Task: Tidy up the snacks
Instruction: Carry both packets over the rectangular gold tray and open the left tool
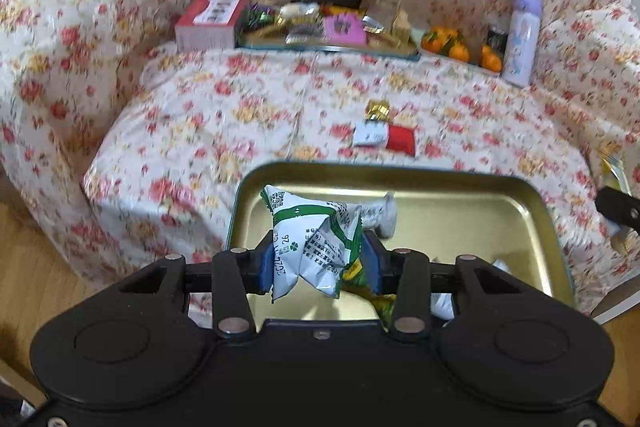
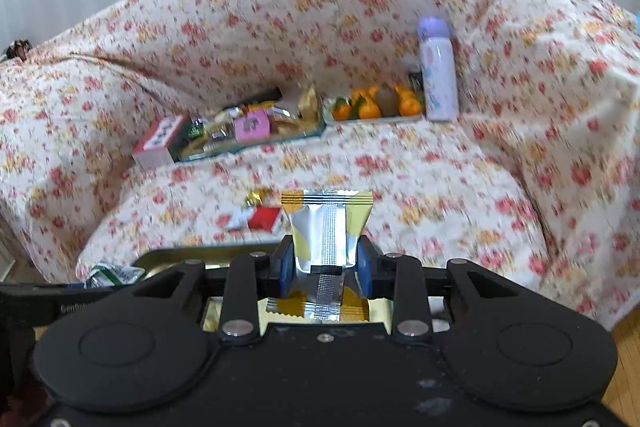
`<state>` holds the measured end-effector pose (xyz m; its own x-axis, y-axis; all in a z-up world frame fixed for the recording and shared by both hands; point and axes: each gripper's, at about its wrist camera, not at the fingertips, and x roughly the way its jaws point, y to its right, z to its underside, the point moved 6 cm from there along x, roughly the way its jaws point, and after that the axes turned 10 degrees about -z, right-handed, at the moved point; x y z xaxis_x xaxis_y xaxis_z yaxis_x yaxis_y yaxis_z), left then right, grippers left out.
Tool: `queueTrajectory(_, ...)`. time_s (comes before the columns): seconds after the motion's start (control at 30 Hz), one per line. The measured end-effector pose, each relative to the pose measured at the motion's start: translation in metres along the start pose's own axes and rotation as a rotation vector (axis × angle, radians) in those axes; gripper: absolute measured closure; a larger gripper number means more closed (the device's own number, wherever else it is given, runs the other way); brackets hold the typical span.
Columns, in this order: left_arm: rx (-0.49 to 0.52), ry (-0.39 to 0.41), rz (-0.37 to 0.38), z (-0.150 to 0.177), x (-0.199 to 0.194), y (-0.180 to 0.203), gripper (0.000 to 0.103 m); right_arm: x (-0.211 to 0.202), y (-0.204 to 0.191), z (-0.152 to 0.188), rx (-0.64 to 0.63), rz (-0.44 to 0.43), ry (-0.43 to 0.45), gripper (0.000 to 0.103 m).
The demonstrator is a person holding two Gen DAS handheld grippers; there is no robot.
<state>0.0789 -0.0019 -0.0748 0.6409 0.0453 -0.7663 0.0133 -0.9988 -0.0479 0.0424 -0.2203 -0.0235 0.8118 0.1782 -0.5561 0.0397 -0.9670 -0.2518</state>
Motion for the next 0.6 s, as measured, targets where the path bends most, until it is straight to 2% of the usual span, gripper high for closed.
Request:
queueTrajectory(0.1, -0.004, -0.023, -0.016, 0.008, 0.002, -0.001, 0.053, 0.003, 0.0, 0.013, -0.007, -0.002, -0.041, 0.07)
queueTrajectory(0.37, -0.013, -0.043, -0.064, 0.012, 0.006, -0.002, 0.053, 0.01, -0.006, 0.03, -0.014, -0.017, -0.084, 0.07)
queueTrajectory(0.6, 0.029, -0.03, -0.101, 0.012, 0.005, 0.004, 0.046, 0.014, -0.008, 0.034, -0.021, -0.026, -0.109, 0.07)
